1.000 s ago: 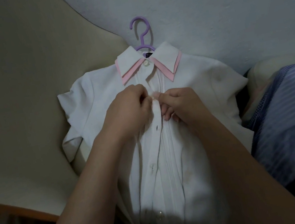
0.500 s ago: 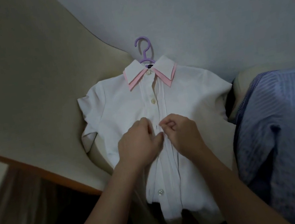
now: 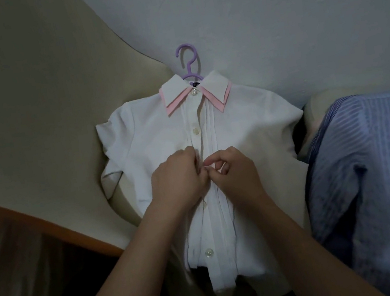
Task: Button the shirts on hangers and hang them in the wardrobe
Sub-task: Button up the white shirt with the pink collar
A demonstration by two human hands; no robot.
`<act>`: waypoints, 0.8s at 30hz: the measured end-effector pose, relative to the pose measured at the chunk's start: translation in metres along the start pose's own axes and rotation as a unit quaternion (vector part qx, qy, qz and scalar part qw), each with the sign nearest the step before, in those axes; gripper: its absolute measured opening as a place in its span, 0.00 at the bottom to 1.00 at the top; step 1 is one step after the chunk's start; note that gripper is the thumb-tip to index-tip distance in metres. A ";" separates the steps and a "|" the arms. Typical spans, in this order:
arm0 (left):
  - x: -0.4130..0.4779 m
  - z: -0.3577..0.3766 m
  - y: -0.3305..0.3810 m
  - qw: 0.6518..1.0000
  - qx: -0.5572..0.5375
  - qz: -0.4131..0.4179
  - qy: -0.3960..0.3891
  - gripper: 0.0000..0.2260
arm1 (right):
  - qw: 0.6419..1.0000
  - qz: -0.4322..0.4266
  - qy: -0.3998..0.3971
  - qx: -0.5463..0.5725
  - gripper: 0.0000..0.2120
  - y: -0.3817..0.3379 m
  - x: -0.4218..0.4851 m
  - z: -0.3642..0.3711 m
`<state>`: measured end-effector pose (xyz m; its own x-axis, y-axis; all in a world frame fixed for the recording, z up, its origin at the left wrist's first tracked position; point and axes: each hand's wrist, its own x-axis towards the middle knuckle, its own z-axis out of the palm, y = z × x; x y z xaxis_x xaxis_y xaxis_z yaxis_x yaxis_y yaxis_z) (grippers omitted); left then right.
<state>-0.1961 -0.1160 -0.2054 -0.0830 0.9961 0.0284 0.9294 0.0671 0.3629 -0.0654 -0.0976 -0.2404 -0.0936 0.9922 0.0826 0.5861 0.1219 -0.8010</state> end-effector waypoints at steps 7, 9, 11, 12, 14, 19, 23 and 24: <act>0.013 -0.019 -0.016 0.994 -0.096 -0.047 -0.034 0.07 | 1.000 0.000 -0.013 0.012 0.07 0.001 -0.001 -0.004; 0.016 -0.026 -0.023 0.988 -0.138 -0.068 -0.032 0.07 | 1.000 -0.001 -0.021 0.002 0.07 0.000 0.000 -0.004; 0.017 -0.032 -0.028 0.982 -0.166 -0.087 -0.023 0.06 | 1.000 -0.001 -0.027 -0.006 0.06 -0.001 0.000 -0.004; 0.018 -0.034 -0.029 0.980 -0.176 -0.093 -0.017 0.05 | 1.000 0.001 -0.028 -0.007 0.05 -0.001 0.000 -0.003; 0.018 -0.036 -0.031 0.979 -0.181 -0.096 -0.013 0.05 | 1.000 0.009 -0.028 -0.009 0.04 -0.003 0.000 -0.003; 0.017 -0.036 -0.027 0.978 -0.178 -0.098 -0.050 0.05 | 0.997 0.051 -0.029 -0.055 0.06 -0.017 0.000 0.003; 0.018 -0.038 -0.024 0.977 -0.175 -0.104 -0.057 0.03 | 0.994 0.083 -0.026 -0.074 0.05 -0.026 0.000 0.009; 0.018 -0.038 -0.024 0.977 -0.176 -0.108 -0.055 0.03 | 0.993 0.088 -0.028 -0.076 0.05 -0.027 0.001 0.010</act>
<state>-0.2334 -0.1014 -0.1779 -0.2063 0.9624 -0.1765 0.7112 0.2714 0.6485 -0.0896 -0.1000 -0.2242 -0.0206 0.9960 -0.0869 0.7110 -0.0465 -0.7017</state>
